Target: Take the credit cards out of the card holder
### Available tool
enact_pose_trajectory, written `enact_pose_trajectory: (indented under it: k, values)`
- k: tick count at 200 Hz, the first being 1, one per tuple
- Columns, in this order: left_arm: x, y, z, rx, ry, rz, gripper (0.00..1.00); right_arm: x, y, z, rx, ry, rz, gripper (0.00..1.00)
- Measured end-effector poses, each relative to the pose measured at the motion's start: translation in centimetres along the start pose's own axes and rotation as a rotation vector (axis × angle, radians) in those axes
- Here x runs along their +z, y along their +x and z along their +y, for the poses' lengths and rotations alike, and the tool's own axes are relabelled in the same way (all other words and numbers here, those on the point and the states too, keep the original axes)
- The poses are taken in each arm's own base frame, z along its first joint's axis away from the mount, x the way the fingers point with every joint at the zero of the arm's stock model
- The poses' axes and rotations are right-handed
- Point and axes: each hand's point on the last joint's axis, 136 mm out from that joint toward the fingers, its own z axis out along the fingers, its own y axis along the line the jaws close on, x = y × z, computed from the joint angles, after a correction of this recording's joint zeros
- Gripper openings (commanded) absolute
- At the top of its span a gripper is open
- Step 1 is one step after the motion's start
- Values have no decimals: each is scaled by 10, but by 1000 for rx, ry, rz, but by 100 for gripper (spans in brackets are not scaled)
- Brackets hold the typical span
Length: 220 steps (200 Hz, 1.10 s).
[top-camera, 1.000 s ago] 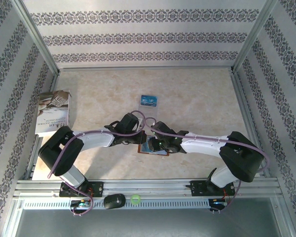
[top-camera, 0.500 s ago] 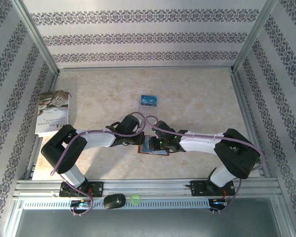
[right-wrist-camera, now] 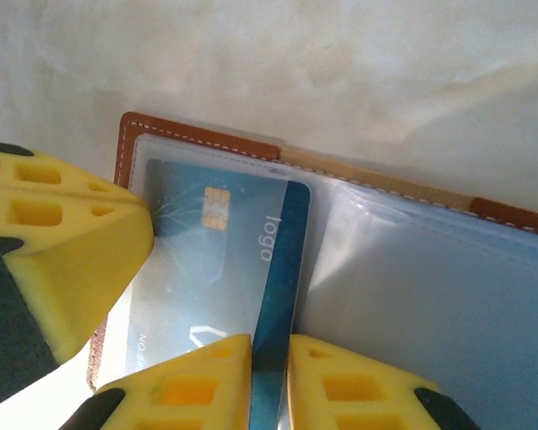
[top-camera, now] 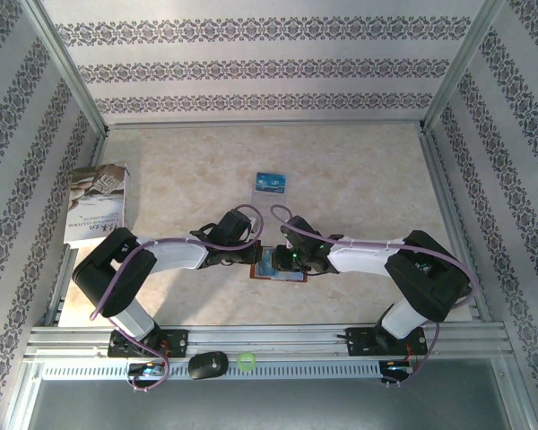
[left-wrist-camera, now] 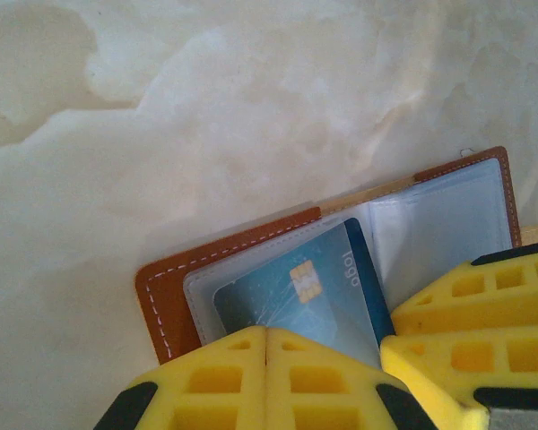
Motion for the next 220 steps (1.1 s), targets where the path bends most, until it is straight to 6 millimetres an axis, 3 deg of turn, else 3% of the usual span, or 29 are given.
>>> enact_pose_trajectory:
  k: [40, 86, 142, 220]
  values:
    - [-1, 1, 1, -5, -2, -1, 0, 1, -1, 2, 65, -38, 18, 21]
    - [-3, 1, 2, -5, -8, -7, 0, 3, -2, 2, 102, -60, 21, 0]
    - [-3, 3, 1, -6, 2, 0, 3, -4, 0, -3, 109, -71, -20, 0]
    - [-3, 6, 1, -10, 8, 9, 7, -35, 3, -24, 106, 21, -90, 0]
